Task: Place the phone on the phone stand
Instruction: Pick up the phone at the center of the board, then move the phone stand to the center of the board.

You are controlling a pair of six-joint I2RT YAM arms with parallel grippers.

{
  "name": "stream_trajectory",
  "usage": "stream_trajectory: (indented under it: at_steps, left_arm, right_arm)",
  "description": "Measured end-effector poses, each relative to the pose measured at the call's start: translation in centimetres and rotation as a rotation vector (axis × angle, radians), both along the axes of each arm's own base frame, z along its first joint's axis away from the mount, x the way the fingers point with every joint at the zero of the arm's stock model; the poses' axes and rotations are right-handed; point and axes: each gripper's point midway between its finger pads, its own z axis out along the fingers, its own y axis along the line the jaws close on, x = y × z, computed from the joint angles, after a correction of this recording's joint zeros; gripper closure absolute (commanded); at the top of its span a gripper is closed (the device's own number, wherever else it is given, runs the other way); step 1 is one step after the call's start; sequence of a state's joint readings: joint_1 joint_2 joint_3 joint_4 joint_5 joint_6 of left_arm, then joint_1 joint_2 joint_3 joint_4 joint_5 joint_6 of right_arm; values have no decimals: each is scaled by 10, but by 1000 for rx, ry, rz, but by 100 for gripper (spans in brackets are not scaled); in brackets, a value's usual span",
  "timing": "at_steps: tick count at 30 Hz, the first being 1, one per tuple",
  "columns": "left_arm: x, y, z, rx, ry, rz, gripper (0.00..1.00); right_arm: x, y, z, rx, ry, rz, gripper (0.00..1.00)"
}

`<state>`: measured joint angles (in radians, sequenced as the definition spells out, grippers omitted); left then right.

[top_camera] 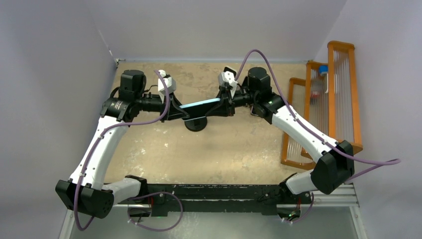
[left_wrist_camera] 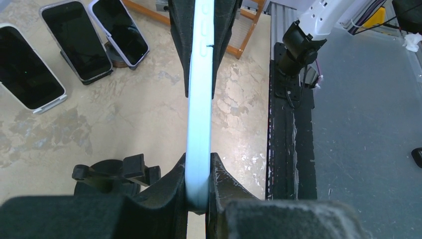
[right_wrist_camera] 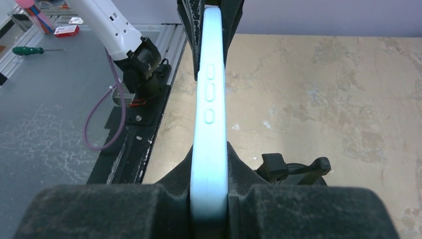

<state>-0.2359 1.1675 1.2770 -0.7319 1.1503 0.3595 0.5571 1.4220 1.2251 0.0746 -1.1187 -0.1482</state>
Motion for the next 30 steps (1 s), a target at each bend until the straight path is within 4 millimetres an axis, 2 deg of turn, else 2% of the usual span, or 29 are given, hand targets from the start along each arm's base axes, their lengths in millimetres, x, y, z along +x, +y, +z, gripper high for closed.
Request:
stream_trajectory:
  at_steps: [1,3,4,5,8,11,13,15,23,27,30]
  left_arm:
    - [1,0,-1,0,-2,1,85]
    - [3,0,-4,2,-5,8,40]
    - [6,0,-6,4,-16,19,26]
    - [9,1,-11,5,-20,36,21]
    - [17,6,-38,19,-1,103,18]
    - [25,10,-72,34,53,148,17]
    - [34,14,-101,58,112,176,17]
    - [45,16,-121,81,147,200,17]
    - [90,33,-148,58,-14,248,20]
    - [110,47,-155,37,-72,269,20]
    - [119,46,-163,25,-96,256,20]
  right_arm:
    - [0,0,0,-1,-1,-2,100]
    - [2,0,-1,-4,2,-12,100]
    - [5,0,-3,-8,9,-33,100]
    - [9,0,-6,-8,13,-61,100]
    - [25,-15,-25,5,73,-211,100]
    - [45,-51,-46,31,165,-386,100]
    - [59,-73,-49,61,199,-487,100]
    - [67,-85,-44,97,197,-550,100]
    - [43,-86,-2,248,111,-495,100]
    - [38,-85,1,256,114,-469,100]
    - [36,-84,2,262,116,-459,100]
